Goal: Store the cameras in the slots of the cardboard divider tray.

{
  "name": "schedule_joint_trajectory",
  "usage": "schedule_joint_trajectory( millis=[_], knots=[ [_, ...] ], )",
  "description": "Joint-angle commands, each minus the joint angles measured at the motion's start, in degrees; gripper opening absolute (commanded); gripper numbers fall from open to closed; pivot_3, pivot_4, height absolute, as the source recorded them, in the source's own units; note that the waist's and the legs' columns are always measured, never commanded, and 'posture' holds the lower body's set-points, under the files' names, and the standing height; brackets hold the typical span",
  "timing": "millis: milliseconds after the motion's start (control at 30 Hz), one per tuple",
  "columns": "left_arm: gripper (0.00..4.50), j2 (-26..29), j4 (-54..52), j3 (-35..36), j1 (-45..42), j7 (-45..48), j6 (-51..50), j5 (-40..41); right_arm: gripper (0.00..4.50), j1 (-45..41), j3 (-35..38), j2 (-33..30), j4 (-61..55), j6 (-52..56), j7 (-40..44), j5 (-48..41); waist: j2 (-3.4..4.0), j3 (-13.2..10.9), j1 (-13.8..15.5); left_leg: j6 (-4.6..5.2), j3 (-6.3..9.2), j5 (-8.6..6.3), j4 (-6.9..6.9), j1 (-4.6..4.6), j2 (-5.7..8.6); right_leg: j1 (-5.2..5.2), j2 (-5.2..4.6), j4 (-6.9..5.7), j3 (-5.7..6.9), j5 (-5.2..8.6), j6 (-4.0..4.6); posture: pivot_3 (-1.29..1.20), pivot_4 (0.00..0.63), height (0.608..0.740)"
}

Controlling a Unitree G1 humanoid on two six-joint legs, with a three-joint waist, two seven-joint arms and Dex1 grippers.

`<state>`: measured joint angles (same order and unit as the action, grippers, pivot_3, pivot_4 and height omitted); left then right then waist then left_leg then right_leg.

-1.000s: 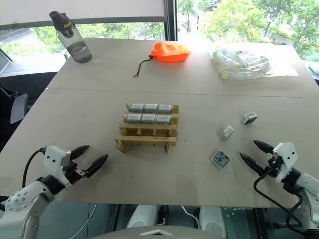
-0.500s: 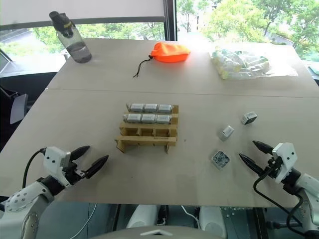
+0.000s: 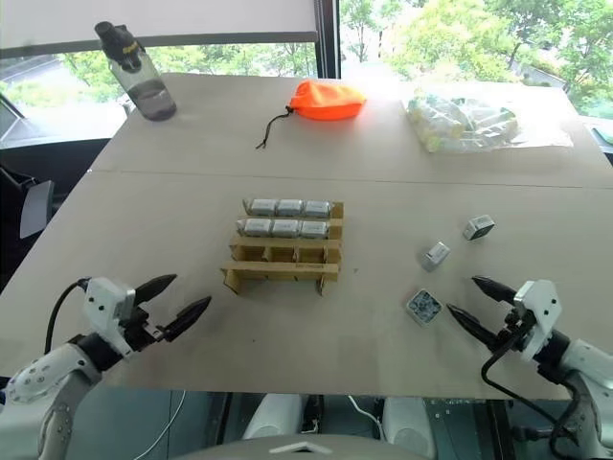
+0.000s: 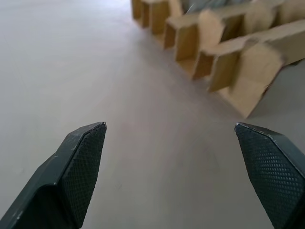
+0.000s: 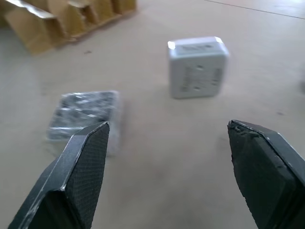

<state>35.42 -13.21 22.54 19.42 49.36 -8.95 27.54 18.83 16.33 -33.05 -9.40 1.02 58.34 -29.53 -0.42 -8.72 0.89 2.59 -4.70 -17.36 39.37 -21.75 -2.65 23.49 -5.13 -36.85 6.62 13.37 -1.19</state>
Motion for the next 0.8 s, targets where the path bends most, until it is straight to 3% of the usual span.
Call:
schedule_joint_trajectory(
  millis=[33, 300, 467, 600, 800],
  knots=[
    [4.5, 2.85, -2.3, 2.26, -0.01, 5.38, -1.07, 4.72, 3.91, 2.35, 0.21, 0.13, -4.91, 0.6, -0.99, -0.63, 0.0, 0.0, -0.03, 0.0, -0.01, 0.0, 0.0, 0.0, 0.0, 0.0, 0.0, 0.0, -0.01, 0.0, 0.0, 0.0, 0.15, 0.726],
    [4.5, 10.54, -11.05, 1.33, 3.99, 24.82, -7.86, 19.3, 3.91, 8.39, -1.22, 2.38, -9.67, -0.37, -5.84, 3.6, -0.02, 0.03, -0.03, -0.01, -0.06, 0.0, -0.01, -0.02, -0.02, 0.06, 0.01, 0.01, -0.05, 0.02, -0.01, 0.0, 0.15, 0.726],
    [4.5, 15.29, -11.85, -3.63, -0.01, 31.49, -6.53, 15.91, 3.91, 11.11, -3.47, 3.99, -13.19, -0.61, -7.63, 4.4, 0.06, 0.09, 0.01, -0.02, -0.05, 0.0, -0.01, 0.0, -0.02, 0.06, 0.08, 0.01, -0.05, 0.05, -0.02, 0.0, 0.15, 0.726],
    [4.5, 16.19, -11.86, -5.83, -5.68, 33.18, -6.09, 15.39, 3.91, 10.17, -5.4, 5.49, -12.35, -1.49, -11.14, 8.05, 0.03, 0.1, -0.02, -0.02, -0.09, 0.0, 0.0, 0.0, -0.01, 0.06, 0.1, 0.01, -0.09, 0.04, -0.02, 0.0, 0.15, 0.726],
    [4.5, 16.35, -11.16, -6.98, -6.75, 36.52, -4.42, 14.01, 3.91, 7.64, -7.63, 6.6, -11.01, -1.75, -14.27, 11.54, 0.03, 0.1, -0.15, -0.02, -0.22, 0.0, -0.04, 0.0, -0.02, 0.15, 0.12, 0.01, -0.21, 0.03, -0.03, 0.0, 0.15, 0.726]
  ],
)
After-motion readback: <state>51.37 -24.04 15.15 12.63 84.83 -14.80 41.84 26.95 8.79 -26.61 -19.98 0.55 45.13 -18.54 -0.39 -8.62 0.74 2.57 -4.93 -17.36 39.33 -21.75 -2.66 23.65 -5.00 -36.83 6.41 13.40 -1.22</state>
